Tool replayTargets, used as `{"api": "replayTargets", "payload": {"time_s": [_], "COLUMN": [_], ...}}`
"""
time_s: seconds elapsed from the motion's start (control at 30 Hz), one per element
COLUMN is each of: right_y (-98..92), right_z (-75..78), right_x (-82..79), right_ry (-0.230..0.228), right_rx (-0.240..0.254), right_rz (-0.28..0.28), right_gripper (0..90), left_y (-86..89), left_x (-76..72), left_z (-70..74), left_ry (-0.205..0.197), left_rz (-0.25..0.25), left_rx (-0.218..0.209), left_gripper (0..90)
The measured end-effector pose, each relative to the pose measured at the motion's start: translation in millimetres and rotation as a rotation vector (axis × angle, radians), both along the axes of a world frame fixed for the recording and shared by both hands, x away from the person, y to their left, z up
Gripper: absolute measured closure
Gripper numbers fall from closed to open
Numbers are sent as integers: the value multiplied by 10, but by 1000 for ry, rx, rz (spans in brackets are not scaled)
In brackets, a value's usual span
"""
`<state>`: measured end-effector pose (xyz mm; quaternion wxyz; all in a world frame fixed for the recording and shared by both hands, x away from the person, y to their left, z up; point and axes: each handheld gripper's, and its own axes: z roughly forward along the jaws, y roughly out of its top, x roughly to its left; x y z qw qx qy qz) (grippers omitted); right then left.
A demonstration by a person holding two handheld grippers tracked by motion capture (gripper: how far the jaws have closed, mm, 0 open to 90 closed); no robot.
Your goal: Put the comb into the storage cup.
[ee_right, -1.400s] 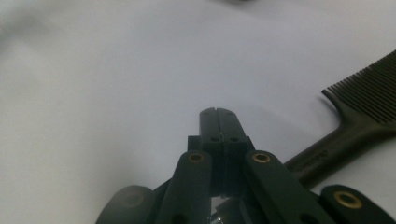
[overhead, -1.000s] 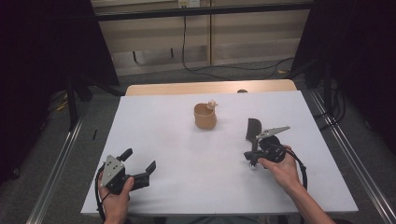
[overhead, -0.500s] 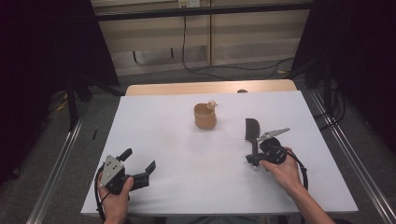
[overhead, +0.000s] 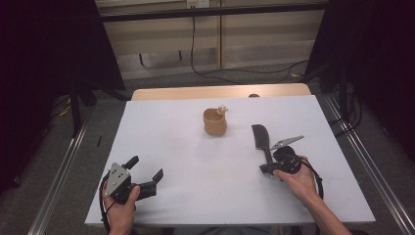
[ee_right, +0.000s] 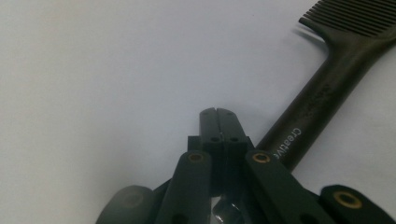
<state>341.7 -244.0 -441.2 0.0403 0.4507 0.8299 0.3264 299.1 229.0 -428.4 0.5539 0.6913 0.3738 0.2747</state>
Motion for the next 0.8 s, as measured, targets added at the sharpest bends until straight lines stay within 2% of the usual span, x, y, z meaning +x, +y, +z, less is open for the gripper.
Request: {"api": "replayTargets", "payload": {"time_s": [0.27, 0.8], "right_y": [-42, -86], "right_z": [-2, 10], "right_x": [-10, -38], "right_ry": [14, 10], "right_rx": [-18, -47], "right_rz": [-7, -2], "right_gripper": [900, 900], "left_y": [2, -1], "left_x": [1, 3], "left_z": [-2, -8], "left_ry": [3, 8], "left_rz": [0, 0], "left_rx": [-1, -1], "left_gripper": [33, 33]}}
